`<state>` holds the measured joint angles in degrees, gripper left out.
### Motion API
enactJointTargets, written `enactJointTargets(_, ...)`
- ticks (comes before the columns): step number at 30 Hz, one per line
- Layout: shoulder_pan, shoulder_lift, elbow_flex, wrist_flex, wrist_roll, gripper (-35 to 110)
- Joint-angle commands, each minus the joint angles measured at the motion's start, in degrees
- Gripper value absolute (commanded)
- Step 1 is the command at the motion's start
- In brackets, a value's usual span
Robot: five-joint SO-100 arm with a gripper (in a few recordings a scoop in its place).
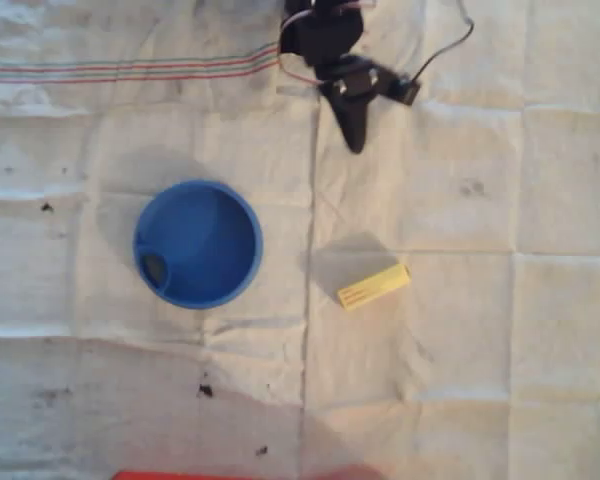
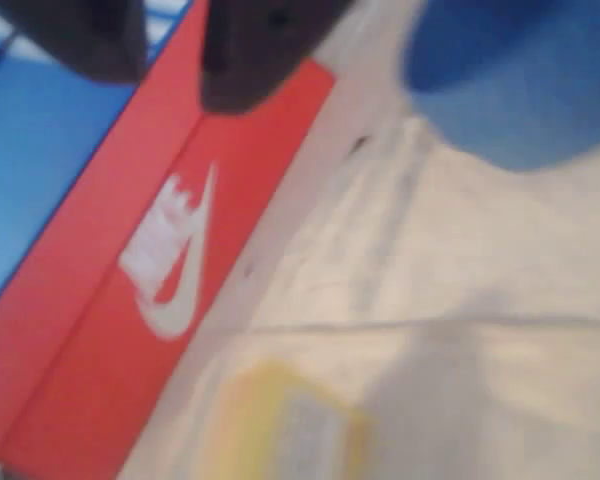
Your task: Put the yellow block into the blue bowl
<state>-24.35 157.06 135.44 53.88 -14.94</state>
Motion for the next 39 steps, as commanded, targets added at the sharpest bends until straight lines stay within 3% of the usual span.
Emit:
enactJointTargets(1, 0.18, -17.23, -18.28, 1.23, 0.35, 1)
enactJointTargets(12, 0.18, -61.0, -57.3, 12.13, 0.35, 1)
enactJointTargets(25, 0.18, -98.7, -101.78, 26.19, 0.35, 1)
enactJointTargets(35, 0.18, -114.17, -120.41, 34.01, 1.05, 23)
enactJointTargets(39, 0.26, -116.46, -121.82, 35.77, 1.14, 25)
